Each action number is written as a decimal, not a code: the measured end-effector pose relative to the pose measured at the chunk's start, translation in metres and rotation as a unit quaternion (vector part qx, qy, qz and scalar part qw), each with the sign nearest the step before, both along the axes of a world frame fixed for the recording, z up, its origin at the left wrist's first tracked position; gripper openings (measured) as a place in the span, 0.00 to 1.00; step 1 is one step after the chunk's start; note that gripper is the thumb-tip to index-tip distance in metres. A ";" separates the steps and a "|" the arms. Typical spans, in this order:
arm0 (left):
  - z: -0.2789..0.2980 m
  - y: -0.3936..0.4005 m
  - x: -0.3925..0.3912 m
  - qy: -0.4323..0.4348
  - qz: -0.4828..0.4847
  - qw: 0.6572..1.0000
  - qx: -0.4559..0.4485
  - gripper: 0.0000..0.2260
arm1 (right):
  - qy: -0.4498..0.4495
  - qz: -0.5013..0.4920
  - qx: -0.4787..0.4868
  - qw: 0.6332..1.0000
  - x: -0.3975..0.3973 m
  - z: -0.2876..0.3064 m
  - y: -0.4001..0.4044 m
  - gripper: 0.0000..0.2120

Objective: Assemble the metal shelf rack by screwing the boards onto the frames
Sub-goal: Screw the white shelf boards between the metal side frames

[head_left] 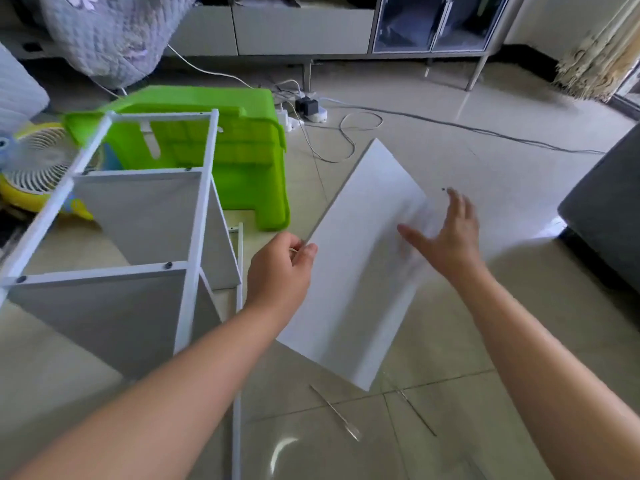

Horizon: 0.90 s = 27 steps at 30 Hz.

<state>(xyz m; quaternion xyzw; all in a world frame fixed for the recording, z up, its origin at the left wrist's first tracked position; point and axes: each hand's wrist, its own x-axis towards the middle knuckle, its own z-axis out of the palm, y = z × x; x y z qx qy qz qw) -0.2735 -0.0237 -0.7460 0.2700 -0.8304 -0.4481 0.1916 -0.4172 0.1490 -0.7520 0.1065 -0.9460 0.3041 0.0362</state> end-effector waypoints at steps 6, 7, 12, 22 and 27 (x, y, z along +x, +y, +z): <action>0.008 -0.020 0.038 0.041 -0.056 0.997 0.037 0.05 | -0.084 0.101 0.127 0.983 0.015 0.072 -0.009 0.22; 0.011 -0.020 0.040 0.033 -0.076 0.996 0.037 0.07 | -0.090 0.094 0.118 0.984 0.026 0.082 -0.004 0.20; 0.028 -0.022 0.041 -0.109 -0.224 0.967 -0.043 0.07 | -0.052 0.004 0.083 0.995 0.106 0.126 0.033 0.13; 0.049 -0.046 0.100 -0.082 -0.259 0.939 -0.211 0.10 | 0.047 0.055 0.299 0.952 0.229 0.108 0.027 0.15; 0.044 -0.070 0.124 -0.077 -0.258 0.938 -0.219 0.11 | -0.037 0.153 0.349 0.924 0.235 0.092 -0.016 0.19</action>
